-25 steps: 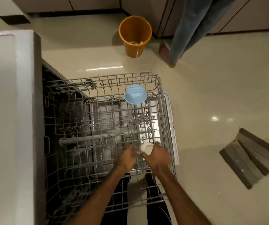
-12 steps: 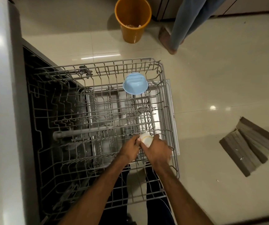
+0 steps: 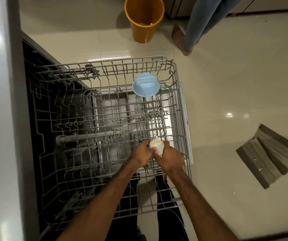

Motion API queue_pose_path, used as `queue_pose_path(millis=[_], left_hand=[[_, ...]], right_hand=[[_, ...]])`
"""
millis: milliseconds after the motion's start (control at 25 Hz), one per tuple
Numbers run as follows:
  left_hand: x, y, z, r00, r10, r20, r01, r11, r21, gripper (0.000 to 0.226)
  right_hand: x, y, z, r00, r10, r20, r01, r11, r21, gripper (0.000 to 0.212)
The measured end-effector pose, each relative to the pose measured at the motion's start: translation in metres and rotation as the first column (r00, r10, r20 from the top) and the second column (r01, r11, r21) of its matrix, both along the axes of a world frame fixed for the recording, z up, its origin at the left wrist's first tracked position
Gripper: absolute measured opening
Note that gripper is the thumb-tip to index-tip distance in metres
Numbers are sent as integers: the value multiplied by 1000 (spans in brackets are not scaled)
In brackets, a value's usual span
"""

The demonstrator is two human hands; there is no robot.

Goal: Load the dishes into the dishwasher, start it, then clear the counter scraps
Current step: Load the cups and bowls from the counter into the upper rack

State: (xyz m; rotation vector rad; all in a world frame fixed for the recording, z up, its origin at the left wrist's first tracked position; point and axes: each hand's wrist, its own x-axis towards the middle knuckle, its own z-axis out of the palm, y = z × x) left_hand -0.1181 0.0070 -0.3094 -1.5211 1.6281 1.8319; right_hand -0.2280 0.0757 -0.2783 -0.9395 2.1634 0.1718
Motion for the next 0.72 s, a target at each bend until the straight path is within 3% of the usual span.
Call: queue_pose_path(millis=[240,440,720], left_hand=[[2,1,-1,994,-104,16,104,994,-44,48],[2,1,-3,996,-86,9,87,995,-50,48],[4,2,-2,995,-65,-70,60,996,-68,46]], right_hand=[[1,6,4,997,-35,67,39,998,-54,70],[-6,14,-1,998,-26,49,30,996,-79,58],[-4,22,-3,998,46,-54,-53,989,-139,59]])
